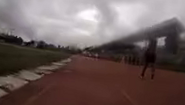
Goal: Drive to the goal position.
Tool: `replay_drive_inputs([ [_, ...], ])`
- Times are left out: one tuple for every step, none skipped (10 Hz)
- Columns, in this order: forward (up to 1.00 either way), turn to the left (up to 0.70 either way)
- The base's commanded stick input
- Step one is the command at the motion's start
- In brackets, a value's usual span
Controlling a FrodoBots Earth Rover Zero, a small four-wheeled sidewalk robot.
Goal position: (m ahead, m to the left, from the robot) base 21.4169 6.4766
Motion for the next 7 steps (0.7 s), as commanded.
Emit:
replay_drive_inputs([
  [0.7,0.0],
  [0.7,-0.04],
  [0.7,-0.11],
  [0.7,-0.26],
  [0.7,-0.25],
  [0.7,0.02],
  [0.7,0.16],
])
